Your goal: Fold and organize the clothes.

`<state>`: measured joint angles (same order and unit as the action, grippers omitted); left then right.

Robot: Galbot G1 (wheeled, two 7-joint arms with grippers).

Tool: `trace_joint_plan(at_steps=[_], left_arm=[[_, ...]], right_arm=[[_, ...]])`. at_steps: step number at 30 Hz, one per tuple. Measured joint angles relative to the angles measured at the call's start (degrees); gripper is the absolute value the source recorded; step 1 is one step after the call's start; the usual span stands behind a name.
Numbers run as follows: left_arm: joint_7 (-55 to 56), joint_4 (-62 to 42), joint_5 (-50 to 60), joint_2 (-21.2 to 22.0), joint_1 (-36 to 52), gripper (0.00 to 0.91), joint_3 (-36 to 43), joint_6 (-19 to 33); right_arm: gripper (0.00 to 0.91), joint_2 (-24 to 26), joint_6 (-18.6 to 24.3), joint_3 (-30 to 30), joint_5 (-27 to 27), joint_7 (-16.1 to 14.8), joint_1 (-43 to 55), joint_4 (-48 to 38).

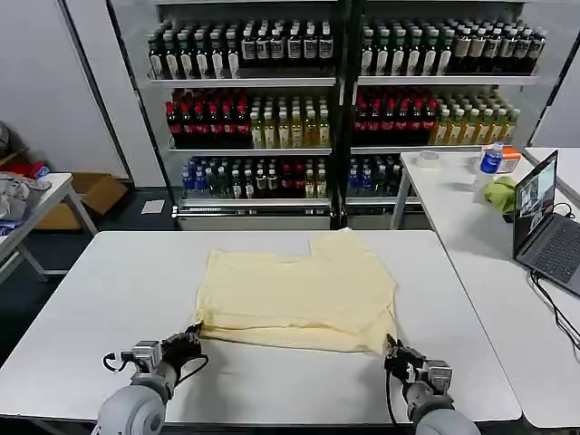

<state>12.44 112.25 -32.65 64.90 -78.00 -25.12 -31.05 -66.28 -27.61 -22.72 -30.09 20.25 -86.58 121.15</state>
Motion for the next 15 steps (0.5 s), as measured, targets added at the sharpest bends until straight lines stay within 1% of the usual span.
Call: trace_joint_plan(at_steps=[8, 15], left_arm=[[0.2, 6.2, 0.3, -0.2, -6.6, 0.01, -2.1, 0.3], [0.6, 11.9, 1.1, 0.3, -13.1, 0.01, -3.6, 0.6]], right_arm=[[0.0, 1.0, 0.3, -2.5, 2.3, -0.7, -7.1, 5.8], [0.0, 1.5, -0.1, -4.1, 4.5, -0.8, -12.3, 9.0]])
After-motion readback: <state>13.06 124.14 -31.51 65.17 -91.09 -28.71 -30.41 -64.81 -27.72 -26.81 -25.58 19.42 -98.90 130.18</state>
